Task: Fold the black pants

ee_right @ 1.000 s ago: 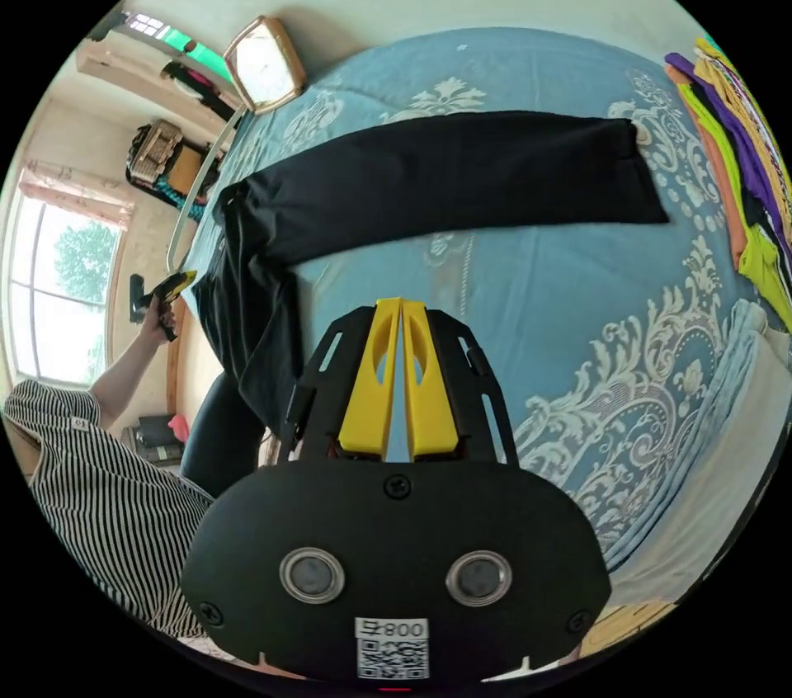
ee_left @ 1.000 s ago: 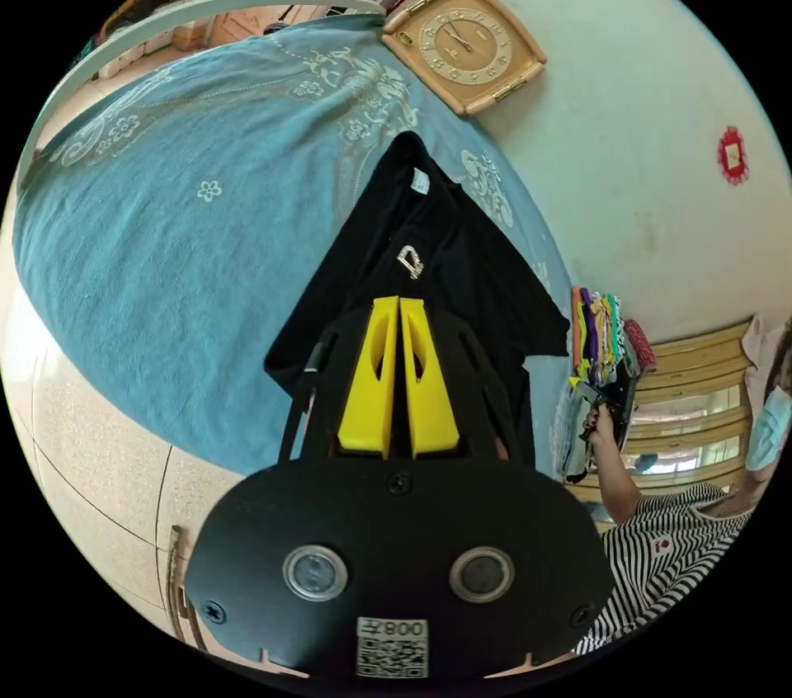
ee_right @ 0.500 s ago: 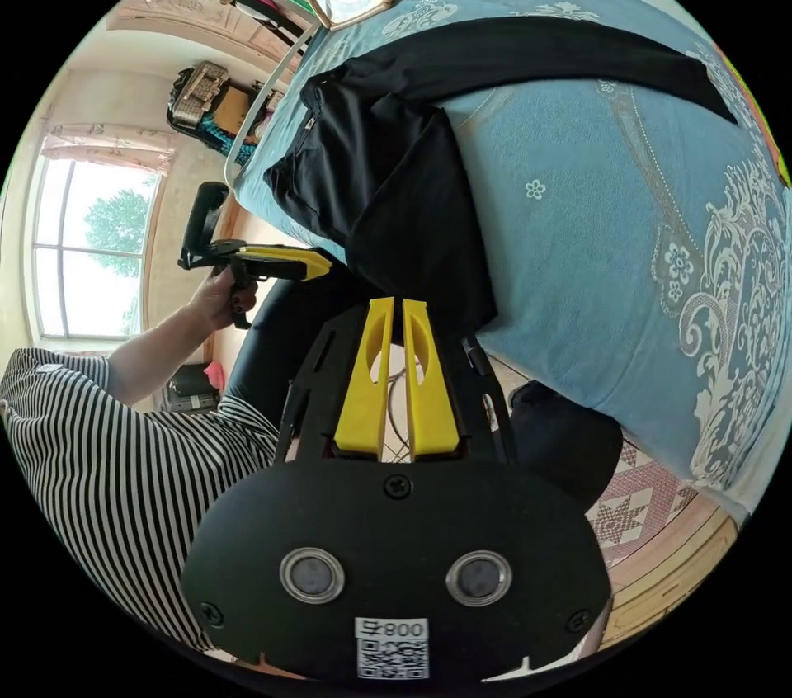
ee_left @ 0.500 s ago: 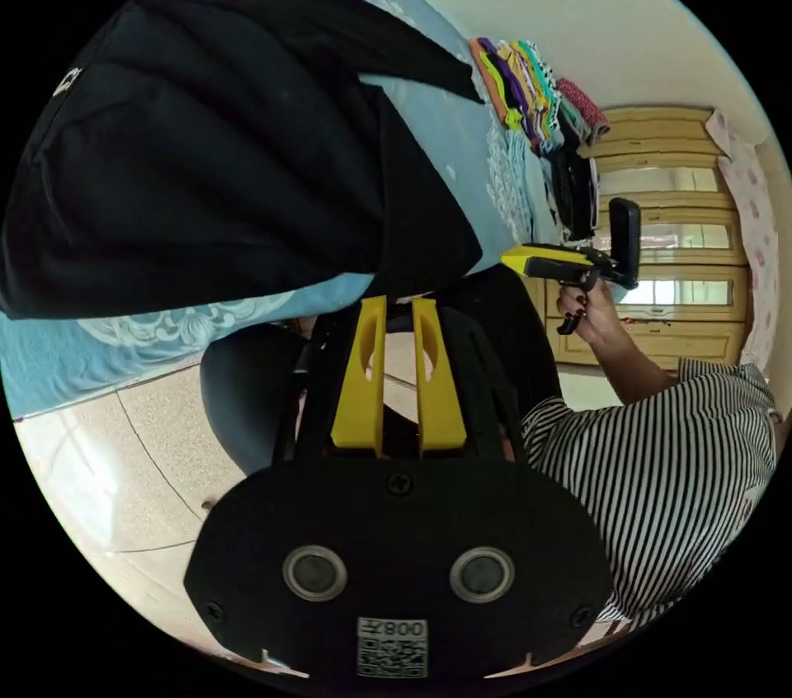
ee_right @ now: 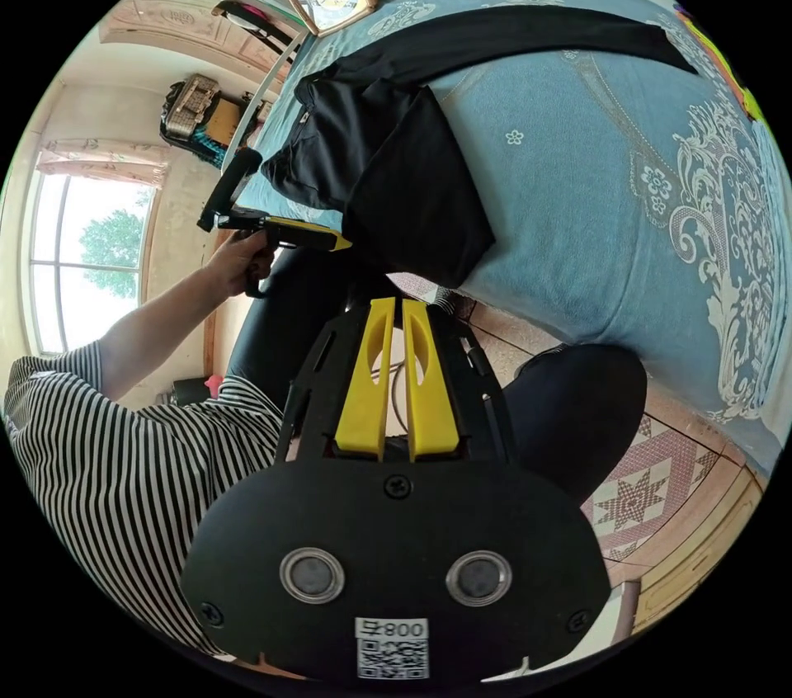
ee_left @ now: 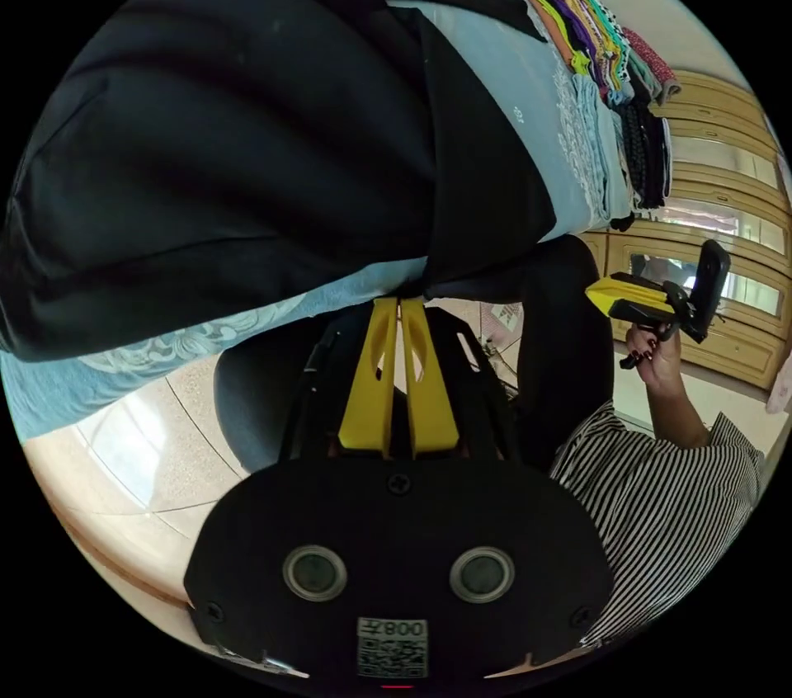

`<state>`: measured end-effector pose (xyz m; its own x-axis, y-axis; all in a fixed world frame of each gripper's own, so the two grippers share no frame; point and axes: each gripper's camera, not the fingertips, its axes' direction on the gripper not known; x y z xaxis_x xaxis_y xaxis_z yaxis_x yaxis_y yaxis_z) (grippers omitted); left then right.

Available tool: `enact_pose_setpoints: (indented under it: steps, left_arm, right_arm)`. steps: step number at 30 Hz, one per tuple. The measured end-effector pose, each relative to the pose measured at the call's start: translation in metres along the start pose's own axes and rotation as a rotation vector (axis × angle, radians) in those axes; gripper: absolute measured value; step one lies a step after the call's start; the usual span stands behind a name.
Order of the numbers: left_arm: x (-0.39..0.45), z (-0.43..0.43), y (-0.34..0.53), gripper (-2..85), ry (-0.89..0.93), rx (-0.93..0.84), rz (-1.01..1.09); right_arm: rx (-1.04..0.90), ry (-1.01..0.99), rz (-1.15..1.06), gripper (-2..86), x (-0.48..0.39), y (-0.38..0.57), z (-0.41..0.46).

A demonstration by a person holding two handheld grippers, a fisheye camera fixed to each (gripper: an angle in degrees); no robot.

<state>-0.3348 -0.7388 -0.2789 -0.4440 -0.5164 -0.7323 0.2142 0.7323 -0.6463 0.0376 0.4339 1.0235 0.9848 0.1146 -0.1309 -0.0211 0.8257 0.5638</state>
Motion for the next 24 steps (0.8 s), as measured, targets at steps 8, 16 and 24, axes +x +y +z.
enact_pose_setpoints:
  steps: [8,16,24]
  left_arm:
    - [0.093,-0.027,-0.025,0.4,0.346,0.142,0.196]
    - [0.165,-0.006,-0.173,0.6,0.57,0.216,0.101]
    - [0.163,0.011,-0.193,2.2,0.527,0.231,0.027]
  right_arm:
    - [0.134,-0.017,0.068,1.8,0.004,0.037,-0.052]
    - [0.323,0.0,0.215,5.4,0.04,0.069,-0.129]
    - [0.24,-0.174,0.222,7.3,0.036,0.046,-0.095]
